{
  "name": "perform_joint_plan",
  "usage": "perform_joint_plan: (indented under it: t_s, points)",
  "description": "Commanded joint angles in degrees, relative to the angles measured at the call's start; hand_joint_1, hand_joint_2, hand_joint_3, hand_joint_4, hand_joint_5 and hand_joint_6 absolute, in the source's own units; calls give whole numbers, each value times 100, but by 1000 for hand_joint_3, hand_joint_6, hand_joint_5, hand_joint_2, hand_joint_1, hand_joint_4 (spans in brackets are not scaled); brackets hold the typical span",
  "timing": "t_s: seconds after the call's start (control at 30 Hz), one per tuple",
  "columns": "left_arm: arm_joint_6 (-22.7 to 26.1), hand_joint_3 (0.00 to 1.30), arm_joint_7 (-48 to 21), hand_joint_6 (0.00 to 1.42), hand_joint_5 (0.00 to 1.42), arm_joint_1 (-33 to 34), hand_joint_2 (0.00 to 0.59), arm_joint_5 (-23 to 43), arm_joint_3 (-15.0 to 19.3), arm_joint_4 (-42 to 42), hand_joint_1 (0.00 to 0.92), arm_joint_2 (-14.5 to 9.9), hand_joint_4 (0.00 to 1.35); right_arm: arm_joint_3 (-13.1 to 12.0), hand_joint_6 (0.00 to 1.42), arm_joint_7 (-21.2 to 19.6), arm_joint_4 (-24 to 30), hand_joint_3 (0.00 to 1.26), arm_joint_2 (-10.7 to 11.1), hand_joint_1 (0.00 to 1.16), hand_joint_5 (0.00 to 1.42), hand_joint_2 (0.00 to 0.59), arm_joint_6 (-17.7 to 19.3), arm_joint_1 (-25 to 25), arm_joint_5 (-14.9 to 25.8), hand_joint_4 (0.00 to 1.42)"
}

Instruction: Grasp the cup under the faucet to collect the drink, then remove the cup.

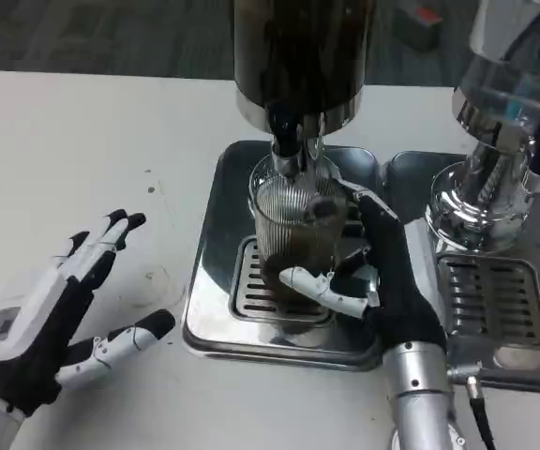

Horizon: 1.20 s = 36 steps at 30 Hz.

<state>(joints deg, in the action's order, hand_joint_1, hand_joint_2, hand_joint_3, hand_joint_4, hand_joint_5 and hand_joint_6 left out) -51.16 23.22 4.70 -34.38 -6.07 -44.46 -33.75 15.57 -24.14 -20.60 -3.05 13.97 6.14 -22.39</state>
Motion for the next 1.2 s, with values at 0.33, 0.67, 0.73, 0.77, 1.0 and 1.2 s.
perform_joint_plan:
  t_s: [0.33, 0.67, 0.73, 0.77, 1.0, 1.2]
  points:
    - [155, 1, -76, 0, 37, -73, 85, -131, -177, 219, 0, -264, 0, 179, 978, -44, 574, 510, -71, 1013, 774, 212, 302, -500, -57, 595]
    - [1368, 0, -465, 0, 0, -466, 88, -779, -432, 1277, 0, -687, 0, 259, 993, -54, 1137, 511, 23, 1008, 777, 212, 343, -965, -254, 602]
    - [1568, 0, -554, 0, 0, -541, 89, -795, -447, 1436, 0, -708, 0, 258, 993, -40, 1195, 511, 12, 1007, 777, 212, 344, -1022, -261, 602]
    - [1670, 0, -589, 0, 0, -584, 89, -823, -452, 1531, 0, -722, 0, 258, 993, -37, 1206, 511, 10, 1007, 777, 212, 345, -1033, -264, 603]
    - [2106, 0, -520, 0, 0, -1031, 90, -945, -347, 2307, 0, -771, 0, 292, 994, 94, 1542, 511, 43, 999, 777, 214, 413, -1271, -205, 603]
    - [2317, 0, -351, 0, 0, -1388, 88, -986, -220, 2728, 0, -750, 0, 376, 994, 309, 1902, 511, 92, 993, 777, 218, 428, -1537, -185, 603]
